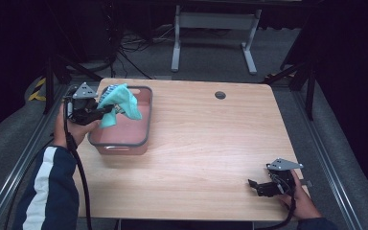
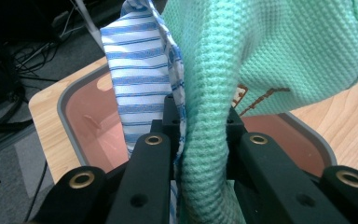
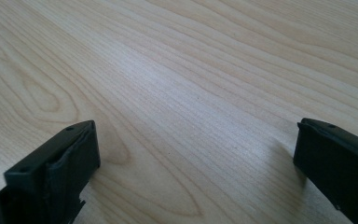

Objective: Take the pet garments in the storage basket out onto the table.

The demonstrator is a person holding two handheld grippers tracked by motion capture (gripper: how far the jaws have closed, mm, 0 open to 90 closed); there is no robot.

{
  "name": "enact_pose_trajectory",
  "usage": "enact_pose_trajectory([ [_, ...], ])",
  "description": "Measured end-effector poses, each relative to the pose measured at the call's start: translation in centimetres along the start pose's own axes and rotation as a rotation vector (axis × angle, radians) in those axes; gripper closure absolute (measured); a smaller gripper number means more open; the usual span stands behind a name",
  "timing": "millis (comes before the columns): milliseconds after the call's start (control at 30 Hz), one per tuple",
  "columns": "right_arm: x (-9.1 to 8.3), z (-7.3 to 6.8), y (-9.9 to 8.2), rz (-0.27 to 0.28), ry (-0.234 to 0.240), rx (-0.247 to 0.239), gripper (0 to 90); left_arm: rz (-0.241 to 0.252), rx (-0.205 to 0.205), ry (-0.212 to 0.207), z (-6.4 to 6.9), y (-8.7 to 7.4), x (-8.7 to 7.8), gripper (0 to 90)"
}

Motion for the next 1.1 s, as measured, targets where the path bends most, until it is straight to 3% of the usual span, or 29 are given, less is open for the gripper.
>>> enact_pose_trajectory([
  [233, 0.0, 0.0, 0.0, 0.0, 0.0, 0.0, 0.5, 0.058, -0.005, -0.027, 0.6, 0.2, -0.7, 79.4],
  [300, 0.0, 0.0, 0.0, 0.0, 0.0, 0.0, 0.5, 0.063, 0.022, -0.027, 1.2, 0.6, -0.8, 79.4],
  [500, 0.0, 0.0, 0.0, 0.0, 0.0, -0.001, 0.4, 0.09, 0.047, -0.065, 2.8, 1.4, -1.0, 79.4],
  [567, 0.0, 0.0, 0.0, 0.0, 0.0, 0.0, 0.4, 0.083, 0.079, -0.059, 3.4, 1.9, -0.9, 79.4],
  [633, 0.0, 0.0, 0.0, -0.001, 0.001, 0.001, 0.4, 0.096, 0.086, -0.074, 4.1, 2.3, -0.9, 79.4],
  [700, 0.0, 0.0, 0.0, 0.0, 0.0, -0.001, 0.5, 0.096, 0.118, -0.087, 4.7, 2.8, -0.9, 79.4],
  [1100, 0.0, 0.0, 0.0, 0.0, 0.0, 0.0, 0.4, 0.095, 0.202, -0.154, 8.6, 5.6, 1.0, 79.4],
])
Point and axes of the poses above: each handheld gripper's, and its own axes: x roughly forward along the jaws, y roughly out of its top, z roughly to its right, the point moved 1 cm from there along x, roughly forward along the jaws, and after that the axes turned 14 degrees about -z, right-handed, at the moved point
